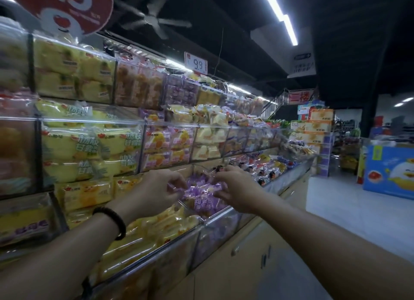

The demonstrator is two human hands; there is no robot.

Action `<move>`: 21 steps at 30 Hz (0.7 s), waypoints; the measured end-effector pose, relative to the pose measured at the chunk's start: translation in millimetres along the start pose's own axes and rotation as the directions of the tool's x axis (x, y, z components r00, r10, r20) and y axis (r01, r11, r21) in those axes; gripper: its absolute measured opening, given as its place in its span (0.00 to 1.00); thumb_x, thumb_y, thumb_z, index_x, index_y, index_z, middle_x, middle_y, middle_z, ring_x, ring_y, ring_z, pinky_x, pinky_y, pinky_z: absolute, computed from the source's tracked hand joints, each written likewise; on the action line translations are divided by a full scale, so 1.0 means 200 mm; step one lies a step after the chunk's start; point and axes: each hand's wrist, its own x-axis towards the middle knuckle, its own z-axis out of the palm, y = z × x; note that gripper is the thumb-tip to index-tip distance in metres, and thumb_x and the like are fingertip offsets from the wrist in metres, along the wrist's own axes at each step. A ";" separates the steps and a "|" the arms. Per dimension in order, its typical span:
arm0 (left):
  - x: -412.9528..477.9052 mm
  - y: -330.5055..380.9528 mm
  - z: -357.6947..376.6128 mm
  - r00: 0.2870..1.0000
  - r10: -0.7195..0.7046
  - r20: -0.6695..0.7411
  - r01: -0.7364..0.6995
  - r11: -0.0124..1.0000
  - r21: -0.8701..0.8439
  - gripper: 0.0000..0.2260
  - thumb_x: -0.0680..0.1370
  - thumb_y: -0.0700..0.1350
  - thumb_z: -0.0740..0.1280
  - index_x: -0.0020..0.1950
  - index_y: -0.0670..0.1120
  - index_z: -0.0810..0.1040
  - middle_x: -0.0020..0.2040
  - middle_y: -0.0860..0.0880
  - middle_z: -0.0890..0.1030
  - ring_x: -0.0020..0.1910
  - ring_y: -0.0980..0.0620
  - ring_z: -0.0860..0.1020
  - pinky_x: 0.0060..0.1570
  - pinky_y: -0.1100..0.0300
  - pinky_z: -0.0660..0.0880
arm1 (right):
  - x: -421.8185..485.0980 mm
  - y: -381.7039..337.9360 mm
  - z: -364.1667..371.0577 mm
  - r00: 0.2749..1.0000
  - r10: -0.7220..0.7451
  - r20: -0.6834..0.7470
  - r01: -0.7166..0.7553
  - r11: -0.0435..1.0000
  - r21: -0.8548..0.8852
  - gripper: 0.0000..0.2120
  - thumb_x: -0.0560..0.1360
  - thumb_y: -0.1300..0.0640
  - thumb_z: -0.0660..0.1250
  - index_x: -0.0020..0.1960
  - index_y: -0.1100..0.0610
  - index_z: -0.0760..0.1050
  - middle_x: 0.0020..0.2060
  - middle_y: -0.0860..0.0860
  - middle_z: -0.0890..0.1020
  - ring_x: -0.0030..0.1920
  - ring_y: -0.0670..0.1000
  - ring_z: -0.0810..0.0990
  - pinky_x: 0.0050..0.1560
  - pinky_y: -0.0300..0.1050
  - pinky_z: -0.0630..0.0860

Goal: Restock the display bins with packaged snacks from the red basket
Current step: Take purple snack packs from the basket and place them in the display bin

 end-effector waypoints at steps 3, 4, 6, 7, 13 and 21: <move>-0.11 0.12 -0.06 1.000 0.016 -0.021 -0.018 0.998 -0.058 0.07 0.78 0.46 0.76 0.49 0.59 0.84 0.48 0.60 0.84 0.46 0.61 0.83 0.46 0.59 0.83 | -0.19 0.01 -0.13 1.000 -0.014 0.012 0.014 0.999 0.040 0.10 0.80 0.46 0.70 0.60 0.47 0.80 0.55 0.47 0.79 0.57 0.50 0.77 0.60 0.52 0.78; -0.16 0.18 -0.07 1.000 0.022 -0.023 -0.023 0.997 -0.069 0.06 0.78 0.47 0.76 0.48 0.59 0.84 0.47 0.60 0.84 0.44 0.62 0.83 0.43 0.61 0.82 | -0.25 0.01 -0.16 1.000 -0.023 0.016 0.022 0.998 0.060 0.09 0.80 0.47 0.70 0.58 0.47 0.80 0.52 0.46 0.80 0.54 0.48 0.78 0.58 0.52 0.79; -0.29 0.31 -0.08 1.000 0.029 0.000 -0.029 0.994 -0.103 0.04 0.79 0.49 0.75 0.49 0.59 0.85 0.45 0.60 0.85 0.43 0.63 0.83 0.40 0.64 0.80 | -0.37 -0.02 -0.21 0.999 -0.029 0.039 0.025 0.994 0.108 0.07 0.80 0.48 0.70 0.56 0.48 0.82 0.47 0.44 0.83 0.48 0.44 0.81 0.53 0.51 0.82; -0.37 0.37 -0.06 0.999 0.028 0.040 -0.022 0.991 -0.131 0.03 0.79 0.49 0.75 0.49 0.58 0.85 0.45 0.60 0.85 0.42 0.63 0.83 0.40 0.64 0.79 | -0.44 -0.04 -0.21 0.998 -0.027 0.058 0.020 0.991 0.131 0.07 0.80 0.48 0.70 0.56 0.48 0.82 0.47 0.44 0.84 0.46 0.44 0.82 0.52 0.49 0.83; -0.90 0.52 0.19 0.907 -0.107 0.406 0.173 0.976 -0.129 0.05 0.81 0.55 0.72 0.54 0.57 0.83 0.46 0.58 0.85 0.39 0.60 0.85 0.37 0.61 0.80 | -0.84 -0.24 0.01 0.978 -0.026 0.206 -0.028 0.967 0.253 0.09 0.79 0.46 0.72 0.55 0.49 0.84 0.43 0.44 0.82 0.42 0.40 0.79 0.41 0.35 0.75; -1.43 0.30 0.62 0.718 -0.370 0.590 0.383 0.917 0.110 0.08 0.80 0.56 0.72 0.54 0.54 0.84 0.48 0.55 0.86 0.45 0.56 0.84 0.45 0.60 0.80 | -1.33 -0.39 0.49 0.875 0.033 0.482 -0.191 0.940 0.282 0.13 0.79 0.43 0.71 0.57 0.50 0.83 0.48 0.49 0.84 0.47 0.50 0.82 0.44 0.42 0.73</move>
